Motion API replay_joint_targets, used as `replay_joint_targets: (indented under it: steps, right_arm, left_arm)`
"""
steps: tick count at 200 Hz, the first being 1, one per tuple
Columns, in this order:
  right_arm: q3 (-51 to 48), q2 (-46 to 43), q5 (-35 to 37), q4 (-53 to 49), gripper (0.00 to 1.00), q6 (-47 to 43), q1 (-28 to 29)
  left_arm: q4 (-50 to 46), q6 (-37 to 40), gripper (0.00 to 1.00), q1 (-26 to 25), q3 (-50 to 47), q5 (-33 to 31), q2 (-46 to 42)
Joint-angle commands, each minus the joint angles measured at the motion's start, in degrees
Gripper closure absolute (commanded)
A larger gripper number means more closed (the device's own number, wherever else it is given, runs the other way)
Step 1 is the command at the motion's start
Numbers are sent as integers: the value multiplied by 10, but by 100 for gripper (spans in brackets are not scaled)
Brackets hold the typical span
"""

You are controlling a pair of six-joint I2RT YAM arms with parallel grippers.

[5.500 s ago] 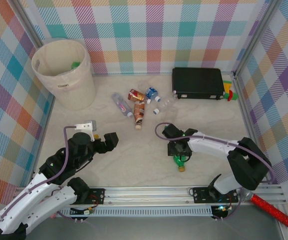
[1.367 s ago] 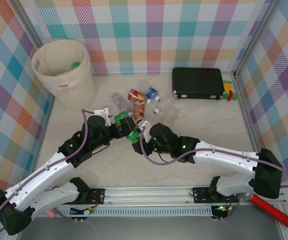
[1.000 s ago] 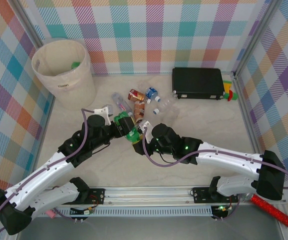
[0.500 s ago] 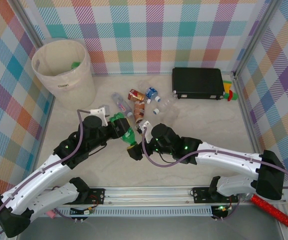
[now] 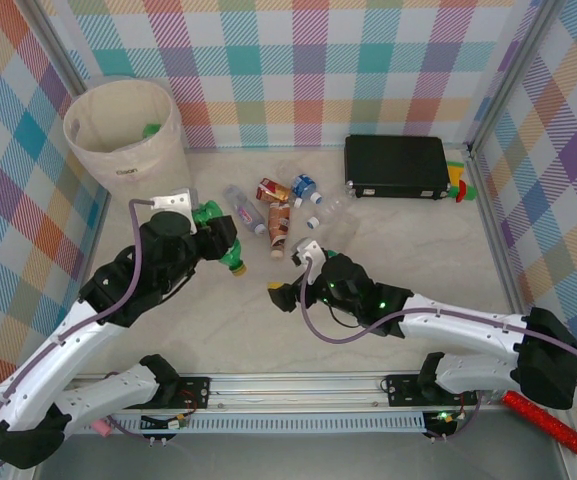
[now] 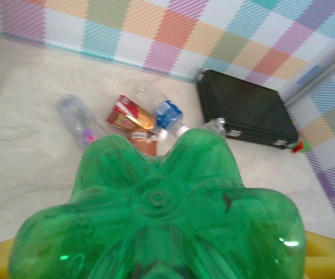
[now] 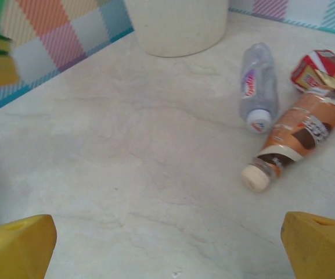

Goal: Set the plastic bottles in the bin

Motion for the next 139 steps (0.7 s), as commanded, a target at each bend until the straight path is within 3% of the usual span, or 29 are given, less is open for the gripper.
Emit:
replay_joint_targets:
  steps: [1, 58, 113, 139]
  right_arm:
    - [-31, -25, 15, 72, 1, -9, -7]
    - [-70, -56, 12, 94, 1, 8, -7]
    - [-75, -74, 2, 89, 1, 16, -7]
    - [-81, -90, 1, 89, 1, 17, -7]
  left_arm:
    - [-47, 35, 43, 15, 32, -61, 9]
    - [-79, 63, 44, 101, 90, -62, 30]
    - [-89, 95, 44, 253, 203, 3, 81]
    - [-67, 94, 44, 302, 260, 10, 126]
